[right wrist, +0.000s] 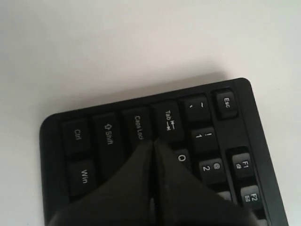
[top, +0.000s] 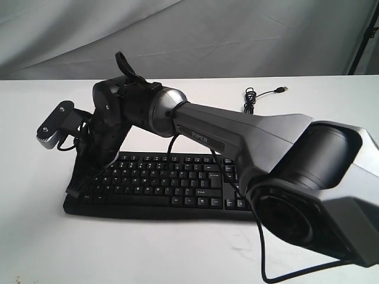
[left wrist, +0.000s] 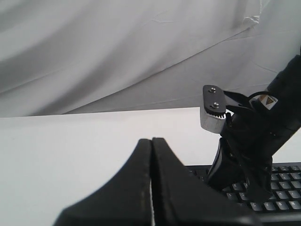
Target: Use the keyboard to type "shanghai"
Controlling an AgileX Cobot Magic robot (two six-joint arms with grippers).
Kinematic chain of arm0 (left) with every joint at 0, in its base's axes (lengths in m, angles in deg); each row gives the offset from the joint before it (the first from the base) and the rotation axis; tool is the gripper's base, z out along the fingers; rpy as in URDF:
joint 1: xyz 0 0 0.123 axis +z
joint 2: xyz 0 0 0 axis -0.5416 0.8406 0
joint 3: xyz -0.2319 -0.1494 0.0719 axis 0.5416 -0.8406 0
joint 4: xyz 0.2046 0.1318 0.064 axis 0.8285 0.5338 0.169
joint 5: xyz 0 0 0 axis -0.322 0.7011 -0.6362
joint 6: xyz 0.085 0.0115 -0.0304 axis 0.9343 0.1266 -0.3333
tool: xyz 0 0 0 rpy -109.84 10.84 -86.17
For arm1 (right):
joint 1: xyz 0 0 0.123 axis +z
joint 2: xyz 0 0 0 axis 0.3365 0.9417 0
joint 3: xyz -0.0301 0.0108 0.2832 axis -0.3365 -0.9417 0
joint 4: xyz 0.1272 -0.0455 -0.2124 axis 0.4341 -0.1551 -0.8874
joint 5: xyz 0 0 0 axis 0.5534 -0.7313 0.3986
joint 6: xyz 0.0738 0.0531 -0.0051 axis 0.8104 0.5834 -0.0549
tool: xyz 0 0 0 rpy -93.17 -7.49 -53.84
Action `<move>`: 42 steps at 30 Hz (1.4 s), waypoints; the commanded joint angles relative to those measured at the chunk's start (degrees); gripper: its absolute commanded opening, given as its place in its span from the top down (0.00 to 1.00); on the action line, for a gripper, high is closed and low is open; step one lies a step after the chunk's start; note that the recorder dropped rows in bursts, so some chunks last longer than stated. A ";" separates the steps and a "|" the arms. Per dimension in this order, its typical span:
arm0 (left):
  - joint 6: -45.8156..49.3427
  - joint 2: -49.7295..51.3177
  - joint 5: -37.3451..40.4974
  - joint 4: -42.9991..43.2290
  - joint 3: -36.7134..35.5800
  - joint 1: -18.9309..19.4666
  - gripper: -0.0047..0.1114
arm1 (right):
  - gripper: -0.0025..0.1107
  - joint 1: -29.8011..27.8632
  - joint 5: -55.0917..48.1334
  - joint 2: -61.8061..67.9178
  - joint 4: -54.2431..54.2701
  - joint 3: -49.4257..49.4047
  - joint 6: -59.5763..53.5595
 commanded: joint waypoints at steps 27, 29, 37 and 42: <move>-0.15 -0.14 -0.34 0.00 -0.10 -0.37 0.96 | 0.98 -1.01 -6.06 -4.73 -7.15 -0.69 2.29; -0.15 -0.14 -0.34 0.00 -0.10 -0.37 0.96 | 0.98 -1.88 -6.79 -5.84 -6.95 -2.74 2.62; -0.15 -0.14 -0.34 0.00 -0.10 -0.37 0.96 | 0.98 -5.83 2.99 -15.73 -5.66 -22.49 3.32; -0.15 -0.14 -0.34 0.00 -0.10 -0.37 0.96 | 0.98 -8.48 13.66 -22.57 -0.94 -37.25 1.77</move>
